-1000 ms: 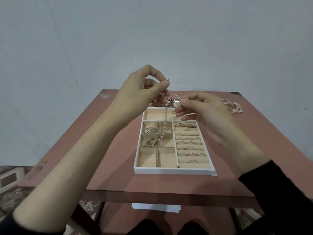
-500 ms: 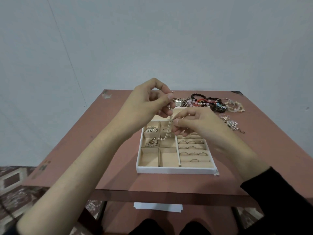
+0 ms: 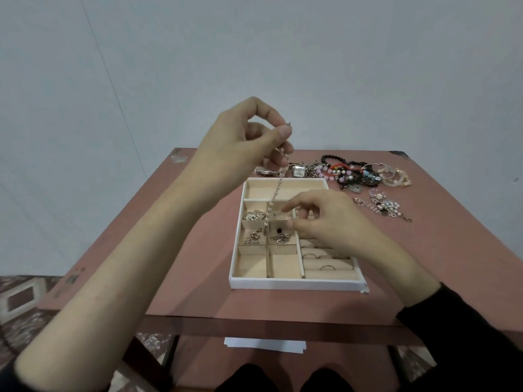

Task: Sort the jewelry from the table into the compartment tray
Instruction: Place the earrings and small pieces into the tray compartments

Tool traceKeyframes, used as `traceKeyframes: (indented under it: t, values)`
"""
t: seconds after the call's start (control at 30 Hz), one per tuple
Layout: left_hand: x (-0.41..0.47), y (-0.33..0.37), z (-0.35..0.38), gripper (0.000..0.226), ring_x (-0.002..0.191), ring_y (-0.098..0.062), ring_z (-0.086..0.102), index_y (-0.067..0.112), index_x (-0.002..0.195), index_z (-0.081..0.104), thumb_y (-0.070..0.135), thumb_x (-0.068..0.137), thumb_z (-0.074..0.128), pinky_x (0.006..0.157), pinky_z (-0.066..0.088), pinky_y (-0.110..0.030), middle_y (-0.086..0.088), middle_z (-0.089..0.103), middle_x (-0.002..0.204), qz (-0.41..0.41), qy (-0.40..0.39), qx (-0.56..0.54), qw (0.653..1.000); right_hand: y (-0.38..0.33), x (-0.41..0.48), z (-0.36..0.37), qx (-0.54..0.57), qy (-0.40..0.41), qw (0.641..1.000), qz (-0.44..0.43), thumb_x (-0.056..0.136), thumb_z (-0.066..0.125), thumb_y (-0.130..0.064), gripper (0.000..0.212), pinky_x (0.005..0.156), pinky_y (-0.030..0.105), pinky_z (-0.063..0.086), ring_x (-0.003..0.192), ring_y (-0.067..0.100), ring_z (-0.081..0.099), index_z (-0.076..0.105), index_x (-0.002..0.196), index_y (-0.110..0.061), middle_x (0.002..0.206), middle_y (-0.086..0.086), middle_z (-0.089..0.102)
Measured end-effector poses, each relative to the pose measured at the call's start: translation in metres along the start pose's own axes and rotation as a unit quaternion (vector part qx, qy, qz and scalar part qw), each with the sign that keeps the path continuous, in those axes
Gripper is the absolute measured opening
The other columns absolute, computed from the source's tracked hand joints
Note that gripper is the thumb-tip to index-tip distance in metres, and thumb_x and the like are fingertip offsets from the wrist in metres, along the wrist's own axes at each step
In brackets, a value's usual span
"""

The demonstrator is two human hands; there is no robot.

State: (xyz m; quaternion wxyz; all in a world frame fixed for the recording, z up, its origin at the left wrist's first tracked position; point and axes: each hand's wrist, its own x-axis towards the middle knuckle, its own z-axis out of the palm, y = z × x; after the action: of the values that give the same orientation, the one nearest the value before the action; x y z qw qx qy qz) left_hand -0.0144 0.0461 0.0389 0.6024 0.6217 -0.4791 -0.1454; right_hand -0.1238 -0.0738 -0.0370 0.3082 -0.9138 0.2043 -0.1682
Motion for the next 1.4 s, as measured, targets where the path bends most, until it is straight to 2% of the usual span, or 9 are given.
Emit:
traceKeyframes:
  t: [0.17,0.3,0.43,0.5,0.6,0.73,0.83,0.97,1.4]
  values:
    - [0.008,0.013,-0.005,0.006,0.061,-0.015,0.064,0.007,0.093,0.054,0.011,0.091,0.057,0.064,0.056,-0.025,-0.011,0.067,0.076,0.027,0.009,-0.002,1.0,0.011,0.001,-0.004,0.091,0.067,0.993,0.011,0.084,0.064,-0.019,0.014,0.048,0.01,0.035,0.047,-0.001,0.044,0.069,0.089,-0.031,0.064,-0.009,0.055]
    - [0.009,0.009,-0.003,0.005,0.06,-0.016,0.063,0.007,0.092,0.053,0.01,0.09,0.057,0.063,0.055,-0.025,-0.011,0.066,0.076,0.013,-0.003,0.003,1.0,0.018,-0.006,-0.01,0.177,0.115,0.977,0.034,0.084,0.064,-0.016,0.014,0.063,0.035,0.048,0.06,0.008,0.048,0.07,0.089,-0.027,0.063,-0.011,0.051]
    - [0.003,-0.007,0.004,0.005,0.06,-0.016,0.063,0.009,0.088,0.053,0.01,0.09,0.057,0.062,0.054,-0.026,-0.011,0.067,0.074,-0.018,-0.018,0.02,0.999,0.028,-0.012,-0.017,0.203,0.17,0.964,0.027,0.086,0.061,-0.015,0.014,0.064,0.019,0.045,0.067,0.011,0.051,0.07,0.091,-0.025,0.072,0.009,0.058]
    - [-0.001,-0.013,0.008,0.004,0.059,-0.015,0.062,0.008,0.088,0.053,0.009,0.091,0.056,0.061,0.054,-0.024,-0.013,0.066,0.075,-0.028,-0.024,0.018,0.999,0.037,-0.013,-0.018,0.216,0.198,0.956,0.03,0.086,0.061,-0.013,0.016,0.068,0.029,0.046,0.068,0.015,0.052,0.07,0.091,-0.024,0.076,0.017,0.06]
    - [-0.002,-0.013,0.01,0.004,0.059,-0.015,0.062,0.006,0.091,0.053,0.009,0.091,0.056,0.062,0.054,-0.025,-0.013,0.066,0.076,-0.031,-0.022,0.0,0.999,0.049,-0.014,-0.017,0.22,0.248,0.943,0.04,0.086,0.06,-0.014,0.018,0.071,0.04,0.051,0.068,0.018,0.053,0.07,0.088,-0.029,0.07,0.007,0.06]
    - [0.003,-0.001,0.009,0.006,0.061,-0.016,0.063,0.006,0.093,0.054,0.01,0.091,0.057,0.062,0.055,-0.024,-0.012,0.067,0.077,-0.011,-0.012,-0.017,1.0,0.06,-0.013,-0.016,0.19,0.282,0.939,0.054,0.086,0.06,-0.015,0.017,0.077,0.045,0.053,0.073,0.026,0.058,0.069,0.089,-0.029,0.077,0.01,0.066]
    - [0.008,0.005,0.008,0.006,0.062,-0.016,0.064,0.007,0.093,0.054,0.011,0.091,0.057,0.066,0.056,-0.029,-0.011,0.067,0.078,-0.001,-0.005,-0.016,1.0,0.063,-0.011,-0.013,0.164,0.275,0.946,0.055,0.085,0.061,-0.015,0.015,0.073,0.04,0.053,0.075,0.027,0.061,0.069,0.088,-0.028,0.075,0.007,0.066]
    - [0.01,0.009,0.009,0.006,0.061,-0.015,0.063,0.007,0.094,0.054,0.012,0.091,0.057,0.067,0.056,-0.028,-0.012,0.067,0.079,0.002,0.0,-0.015,1.0,0.066,-0.011,-0.011,0.131,0.271,0.952,0.056,0.085,0.061,-0.014,0.015,0.065,0.019,0.044,0.075,0.02,0.06,0.069,0.087,-0.026,0.074,0.003,0.064]
    - [0.001,-0.018,0.013,0.005,0.06,-0.016,0.062,0.006,0.092,0.054,0.01,0.09,0.056,0.062,0.053,-0.028,-0.013,0.067,0.077,-0.036,-0.023,0.014,0.999,0.069,-0.011,-0.012,0.12,0.275,0.953,0.051,0.085,0.061,-0.014,0.015,0.065,0.021,0.044,0.075,0.021,0.062,0.069,0.086,-0.027,0.073,0.003,0.065]
